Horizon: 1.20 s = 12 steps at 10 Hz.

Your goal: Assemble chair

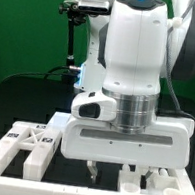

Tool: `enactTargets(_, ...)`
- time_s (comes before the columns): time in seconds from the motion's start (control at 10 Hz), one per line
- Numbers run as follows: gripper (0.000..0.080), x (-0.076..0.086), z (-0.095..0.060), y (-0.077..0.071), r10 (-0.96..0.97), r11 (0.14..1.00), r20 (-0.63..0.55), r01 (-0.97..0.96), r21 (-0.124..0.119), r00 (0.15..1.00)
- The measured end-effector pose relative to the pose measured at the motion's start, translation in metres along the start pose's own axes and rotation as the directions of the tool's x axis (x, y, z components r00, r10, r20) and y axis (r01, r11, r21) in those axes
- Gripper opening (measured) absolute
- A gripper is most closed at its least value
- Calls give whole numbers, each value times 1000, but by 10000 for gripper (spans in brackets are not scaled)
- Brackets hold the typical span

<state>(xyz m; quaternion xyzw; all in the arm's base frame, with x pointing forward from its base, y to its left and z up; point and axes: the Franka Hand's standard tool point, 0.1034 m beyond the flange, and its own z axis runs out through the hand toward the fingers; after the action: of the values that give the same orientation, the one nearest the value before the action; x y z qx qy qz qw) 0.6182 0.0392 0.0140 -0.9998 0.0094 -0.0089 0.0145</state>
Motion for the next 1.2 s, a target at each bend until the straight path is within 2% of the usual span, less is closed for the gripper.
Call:
enactTargets(0.2,649,0,-1,0,0,1000,-1,0,0,1000)
enactTargets(0.4,649,-5,-23,5,-28,1000,9,28,3,1000)
enactTargets(0.6,649,-32,-46,6,-43,999,58,43,10,997)
enactTargets(0.7,649,-46,-52,2,-32,999,139,30,14,990)
enactTargets(0.8,649,-52,-53,-1,-25,1000,208,23,13,978)
enactTargets(1.2,649,-62,-49,-3,-20,1000,473,13,19,881)
